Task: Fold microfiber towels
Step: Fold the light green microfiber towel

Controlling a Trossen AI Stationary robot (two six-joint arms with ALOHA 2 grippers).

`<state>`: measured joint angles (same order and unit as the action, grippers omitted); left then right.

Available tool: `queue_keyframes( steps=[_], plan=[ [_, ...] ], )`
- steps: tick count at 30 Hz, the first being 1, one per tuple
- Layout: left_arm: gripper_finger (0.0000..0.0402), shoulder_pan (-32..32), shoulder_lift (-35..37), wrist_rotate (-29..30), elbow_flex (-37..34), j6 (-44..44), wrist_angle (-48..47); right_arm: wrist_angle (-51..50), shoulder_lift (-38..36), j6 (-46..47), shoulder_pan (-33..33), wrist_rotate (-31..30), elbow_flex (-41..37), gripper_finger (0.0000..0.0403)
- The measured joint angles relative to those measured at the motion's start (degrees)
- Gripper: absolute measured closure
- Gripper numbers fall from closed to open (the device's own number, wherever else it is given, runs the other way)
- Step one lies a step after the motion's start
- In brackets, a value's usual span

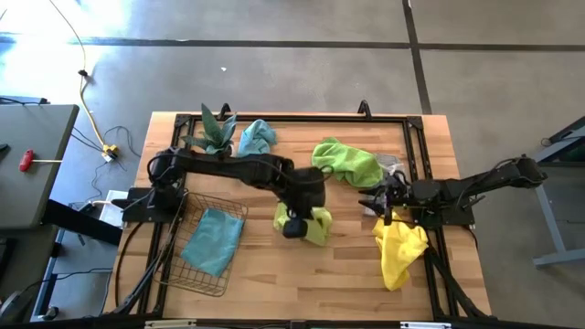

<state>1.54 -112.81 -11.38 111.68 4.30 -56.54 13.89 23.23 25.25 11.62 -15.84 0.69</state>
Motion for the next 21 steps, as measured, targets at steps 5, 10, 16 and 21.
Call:
queue_keyframes(
  steps=[5,10,16,21],
  plan=[
    [0.0397,2.12,0.0,0.0,0.0,0.16,-0.31,1.86,0.02,1.86,0.0,-0.06,0.0,0.0215],
    [0.0397,3.04,0.0,-1.98,0.0,1.05,-0.54,2.08,0.38,3.44,-0.04,-7.93,0.0,0.0215],
    [0.0397,4.55,0.0,-6.25,0.0,2.26,-0.07,15.07,3.03,-7.31,1.08,-1.05,0.0,0.0215],
    [0.0397,5.67,0.0,-6.23,-0.02,3.06,1.95,27.24,7.96,-19.57,3.22,-0.11,0.0,0.0215]
  ],
)
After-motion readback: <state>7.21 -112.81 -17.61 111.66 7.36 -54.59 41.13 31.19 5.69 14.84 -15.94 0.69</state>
